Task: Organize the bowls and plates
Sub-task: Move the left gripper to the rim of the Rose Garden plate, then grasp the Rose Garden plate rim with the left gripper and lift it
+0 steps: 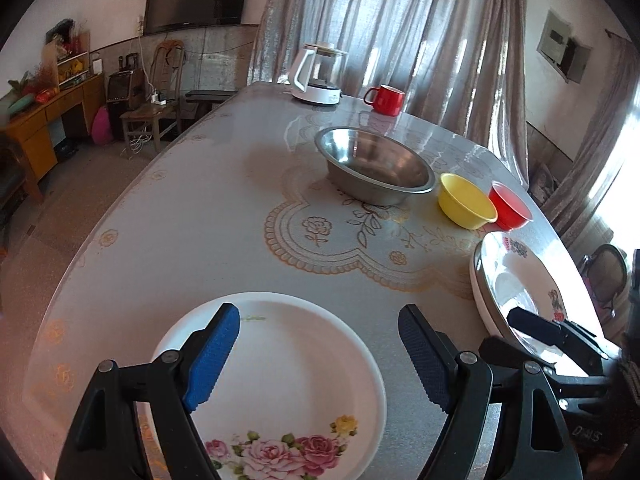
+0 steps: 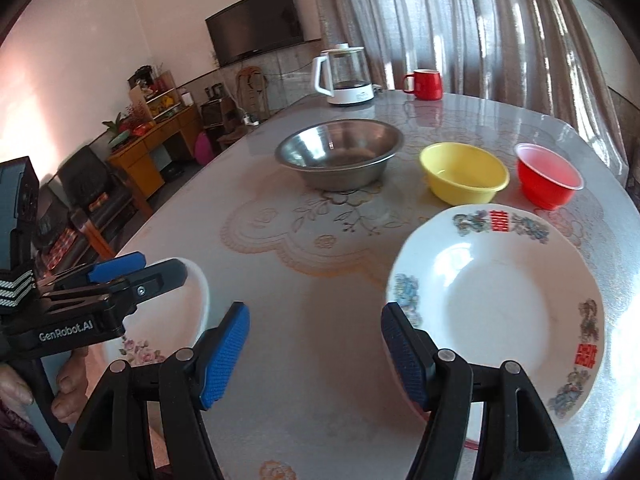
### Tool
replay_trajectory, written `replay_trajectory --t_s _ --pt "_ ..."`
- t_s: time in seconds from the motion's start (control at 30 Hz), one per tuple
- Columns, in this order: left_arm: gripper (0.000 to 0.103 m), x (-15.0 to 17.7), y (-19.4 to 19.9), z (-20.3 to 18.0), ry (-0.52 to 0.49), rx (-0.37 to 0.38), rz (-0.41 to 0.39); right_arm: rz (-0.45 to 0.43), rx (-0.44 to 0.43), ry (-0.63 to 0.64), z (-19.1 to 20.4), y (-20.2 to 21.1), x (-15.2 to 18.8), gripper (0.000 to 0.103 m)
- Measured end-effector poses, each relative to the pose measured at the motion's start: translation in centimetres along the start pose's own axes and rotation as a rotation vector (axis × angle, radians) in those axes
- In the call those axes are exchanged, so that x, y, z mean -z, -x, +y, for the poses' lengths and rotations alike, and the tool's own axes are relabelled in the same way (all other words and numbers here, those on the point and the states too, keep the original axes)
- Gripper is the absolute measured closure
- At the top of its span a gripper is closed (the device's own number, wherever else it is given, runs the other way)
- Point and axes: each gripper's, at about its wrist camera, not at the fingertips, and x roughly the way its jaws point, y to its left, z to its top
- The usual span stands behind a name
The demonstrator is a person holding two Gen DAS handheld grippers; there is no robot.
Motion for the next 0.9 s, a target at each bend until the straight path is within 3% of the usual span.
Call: replay_trajectory --t_s 0.4,0.6,0.73,0.77,0.9 --pt "0.024 2.1 2.6 8.9 0.136 -0.093 -0.042 0.136 -0.251 0.058 5.5 -4.1 1.3 0.034" --pt "0.042 5.2 2.6 10.7 0.145 -0.062 0.008 0.193 -0.315 0.031 6.2 -6.3 1.9 0.034" --pt "0.049 6.4 1.8 10.7 0.154 -0.05 0.043 0.205 -0.322 0.03 6.5 -7.1 2.4 0.034" --pt "0.054 6.4 1.5 10.9 0.16 -0.05 0.053 0.205 -0.322 0.032 6.5 -7.3 2.4 0.036" --pt "0.067 6.5 1.0 10.4 0.145 -0.053 0.065 0.191 -0.297 0.075 7.2 -7.8 2.5 0.063"
